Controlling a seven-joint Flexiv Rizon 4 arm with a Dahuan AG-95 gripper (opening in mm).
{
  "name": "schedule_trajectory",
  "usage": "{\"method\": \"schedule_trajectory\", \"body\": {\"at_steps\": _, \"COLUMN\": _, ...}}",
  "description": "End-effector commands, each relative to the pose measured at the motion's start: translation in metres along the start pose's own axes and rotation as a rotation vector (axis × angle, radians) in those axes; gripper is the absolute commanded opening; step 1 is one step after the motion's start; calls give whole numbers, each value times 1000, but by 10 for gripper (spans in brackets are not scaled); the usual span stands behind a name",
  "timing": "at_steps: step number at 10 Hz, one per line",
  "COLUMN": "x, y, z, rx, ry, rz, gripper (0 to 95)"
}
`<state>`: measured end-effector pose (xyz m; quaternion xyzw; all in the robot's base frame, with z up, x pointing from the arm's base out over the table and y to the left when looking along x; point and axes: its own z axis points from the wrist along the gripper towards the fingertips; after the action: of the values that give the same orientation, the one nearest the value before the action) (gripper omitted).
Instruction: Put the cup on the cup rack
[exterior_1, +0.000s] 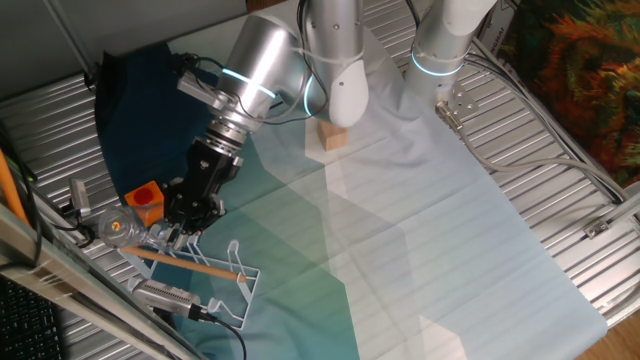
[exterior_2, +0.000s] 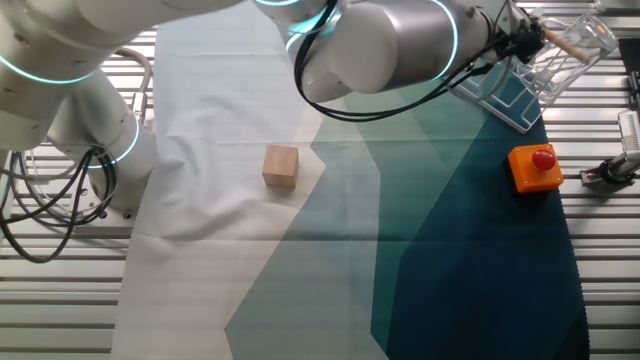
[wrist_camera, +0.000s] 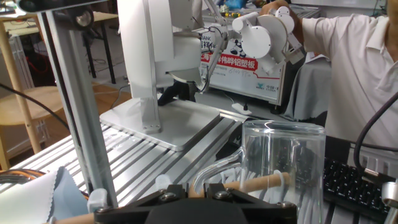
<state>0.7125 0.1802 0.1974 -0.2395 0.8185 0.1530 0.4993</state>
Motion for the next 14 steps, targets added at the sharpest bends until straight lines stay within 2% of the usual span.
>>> {"method": "schedule_trajectory", "body": {"at_steps": 1, "x": 0, "y": -1, "z": -1, "rx": 5, "ry": 1, "rz": 1, "gripper": 0}}
{"method": "schedule_trajectory", "body": {"at_steps": 12, "x": 0, "y": -1, "z": 0, "rx": 19, "ry": -7, "rz": -5, "gripper": 0}}
{"method": "schedule_trajectory", "body": {"at_steps": 13, "x": 0, "y": -1, "z": 0, "rx": 22, "ry": -8, "rz": -9, "gripper": 190}}
{"method": "schedule_trajectory", "body": {"at_steps": 14, "x": 0, "y": -1, "z": 0, "rx": 23, "ry": -9, "rz": -12, "gripper": 190}}
